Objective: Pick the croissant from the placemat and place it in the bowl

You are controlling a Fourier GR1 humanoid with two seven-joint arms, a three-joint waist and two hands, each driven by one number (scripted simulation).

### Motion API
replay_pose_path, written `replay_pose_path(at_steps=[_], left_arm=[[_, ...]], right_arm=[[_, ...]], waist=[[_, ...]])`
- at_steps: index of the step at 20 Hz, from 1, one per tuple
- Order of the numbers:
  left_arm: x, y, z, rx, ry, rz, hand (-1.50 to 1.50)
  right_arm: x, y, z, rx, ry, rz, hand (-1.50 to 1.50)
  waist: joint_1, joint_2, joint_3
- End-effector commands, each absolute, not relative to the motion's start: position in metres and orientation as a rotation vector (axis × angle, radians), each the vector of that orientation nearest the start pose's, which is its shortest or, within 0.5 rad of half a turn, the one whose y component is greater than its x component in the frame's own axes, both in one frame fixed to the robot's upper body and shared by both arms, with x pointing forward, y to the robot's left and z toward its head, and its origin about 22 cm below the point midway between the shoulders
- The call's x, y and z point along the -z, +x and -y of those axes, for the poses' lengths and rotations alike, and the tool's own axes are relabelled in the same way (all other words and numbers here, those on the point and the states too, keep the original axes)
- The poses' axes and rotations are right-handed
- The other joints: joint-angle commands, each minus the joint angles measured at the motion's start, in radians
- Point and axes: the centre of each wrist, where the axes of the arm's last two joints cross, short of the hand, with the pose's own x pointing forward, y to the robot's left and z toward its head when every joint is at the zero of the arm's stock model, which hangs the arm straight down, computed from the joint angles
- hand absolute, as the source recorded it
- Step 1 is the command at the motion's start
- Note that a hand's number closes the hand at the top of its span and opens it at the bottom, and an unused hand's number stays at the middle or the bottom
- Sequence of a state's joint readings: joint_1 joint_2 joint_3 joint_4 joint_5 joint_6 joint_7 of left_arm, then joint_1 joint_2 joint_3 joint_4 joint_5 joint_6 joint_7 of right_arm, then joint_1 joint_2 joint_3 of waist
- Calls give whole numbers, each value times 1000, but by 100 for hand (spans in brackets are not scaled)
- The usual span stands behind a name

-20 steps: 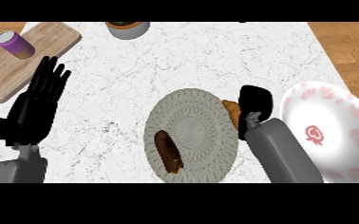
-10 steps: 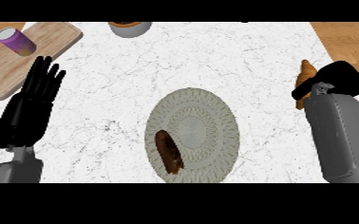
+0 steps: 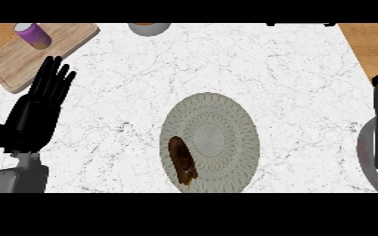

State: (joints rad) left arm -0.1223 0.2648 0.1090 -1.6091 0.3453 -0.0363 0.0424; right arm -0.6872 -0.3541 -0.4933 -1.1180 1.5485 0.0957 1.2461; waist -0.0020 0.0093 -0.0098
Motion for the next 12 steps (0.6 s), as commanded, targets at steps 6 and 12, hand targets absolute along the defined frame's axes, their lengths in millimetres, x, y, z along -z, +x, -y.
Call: replay_pose_path(at_steps=[6,12], left_arm=[[-66,270,-295,-54,-92,1707,0],[-53,262,-291,-65,-100,1676,0]], right_arm=[[-186,361,380,596,-1783,-195,150],[-190,334,363,776,-1822,-247,150]], waist=[[14,-7,4],[11,-15,6]])
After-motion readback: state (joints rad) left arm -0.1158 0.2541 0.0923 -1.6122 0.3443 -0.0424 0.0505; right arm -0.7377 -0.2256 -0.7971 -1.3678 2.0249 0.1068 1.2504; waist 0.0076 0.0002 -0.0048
